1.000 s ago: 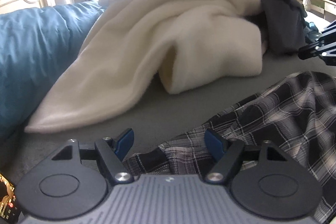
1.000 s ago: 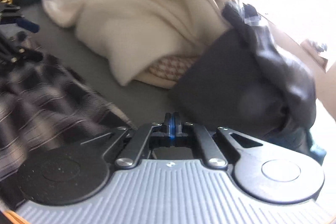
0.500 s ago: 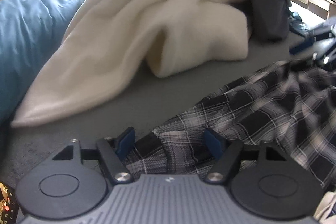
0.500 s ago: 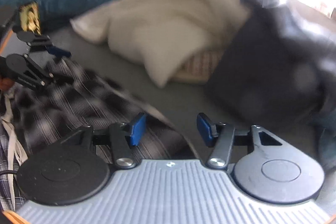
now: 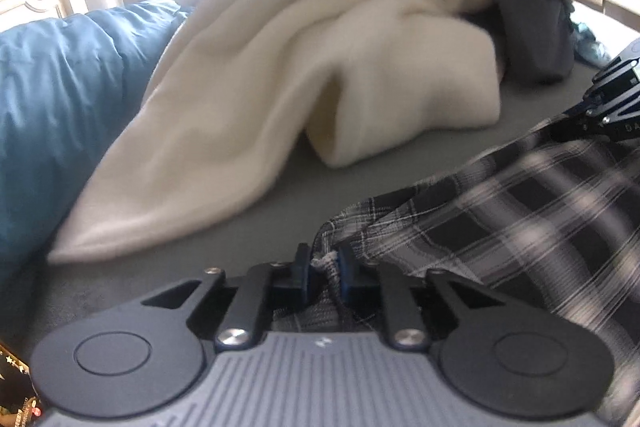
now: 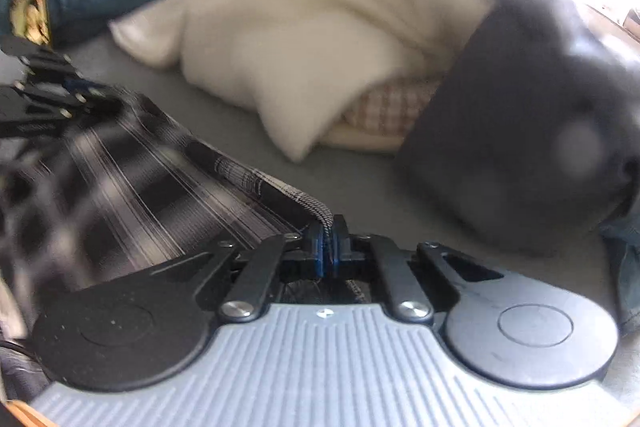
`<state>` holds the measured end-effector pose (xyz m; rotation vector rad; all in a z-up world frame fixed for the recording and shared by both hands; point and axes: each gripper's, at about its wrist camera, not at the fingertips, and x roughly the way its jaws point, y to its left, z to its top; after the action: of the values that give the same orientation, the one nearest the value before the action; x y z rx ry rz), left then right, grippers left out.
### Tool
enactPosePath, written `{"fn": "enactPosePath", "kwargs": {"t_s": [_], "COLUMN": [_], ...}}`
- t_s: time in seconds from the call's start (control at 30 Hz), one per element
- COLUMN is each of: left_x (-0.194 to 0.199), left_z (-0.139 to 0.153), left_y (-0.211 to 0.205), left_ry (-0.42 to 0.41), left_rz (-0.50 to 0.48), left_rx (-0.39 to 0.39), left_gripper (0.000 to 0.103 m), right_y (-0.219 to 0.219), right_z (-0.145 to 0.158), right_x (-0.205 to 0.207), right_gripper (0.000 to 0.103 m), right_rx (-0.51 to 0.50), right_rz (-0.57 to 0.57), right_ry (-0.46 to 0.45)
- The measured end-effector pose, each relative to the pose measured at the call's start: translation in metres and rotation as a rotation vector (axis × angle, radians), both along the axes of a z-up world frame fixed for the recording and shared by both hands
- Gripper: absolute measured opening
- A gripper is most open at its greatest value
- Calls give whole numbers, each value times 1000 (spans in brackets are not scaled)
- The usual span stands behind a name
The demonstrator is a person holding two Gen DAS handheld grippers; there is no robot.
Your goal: Fold clothes
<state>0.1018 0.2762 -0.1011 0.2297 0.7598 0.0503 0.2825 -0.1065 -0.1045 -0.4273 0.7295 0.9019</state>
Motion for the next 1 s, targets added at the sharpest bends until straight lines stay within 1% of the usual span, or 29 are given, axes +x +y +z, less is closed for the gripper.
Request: {"fn": "enactPosePath", "kwargs": {"t_s": [0.03,0.1,0.13,0.17,0.2,0.23,0.27,0.3,0.37,0.47,0.6,0.73,0.87,1.0], "left_x": [1,3,4,5,5,4,4,4,3,4,5,7,7,7], "left_z": [-1,-3,-3,-1,1,3,6,8,14,25,44,65,88,106], "left_y": [0,1,3,5,8,11,14,16,18,15,6,-1,-11,-25], "left_ry": [2,7,8,10,13,16,19,22,22,11,-1,1,6,-2], "left_rz": [5,16,27,45,62,76,88,99,117,130,138,165,176,154], "left_rx": [6,17,14,5,-5,-18,-33,-46,-49,-16,22,30,39,73], "left_gripper": [26,38,42,53,62,64,66,70,74,77,79,80,80,81], "right_y": [0,-1,-3,-6,-10,-14,-19,-27,-42,-67,-111,-152,-186,-215], "right_z": [-4,-5,-2,1,4,7,10,14,21,30,47,60,66,71], "right_x": [1,3,4,6,7,8,9,9,10,6,-13,-36,-54,-69], "right_gripper": [4,5,11,16,32,48,54,56,66,70,72,77,78,78], "right_rx": [14,39,53,64,66,68,74,90,121,170,262,330,393,435], "right_rz": [-9,-26,-39,-54,-72,-90,-107,-122,-153,-215,-295,-351,-394,-428], "right_ry": [2,17,28,38,42,47,54,68,94,117,122,99,99,90]}}
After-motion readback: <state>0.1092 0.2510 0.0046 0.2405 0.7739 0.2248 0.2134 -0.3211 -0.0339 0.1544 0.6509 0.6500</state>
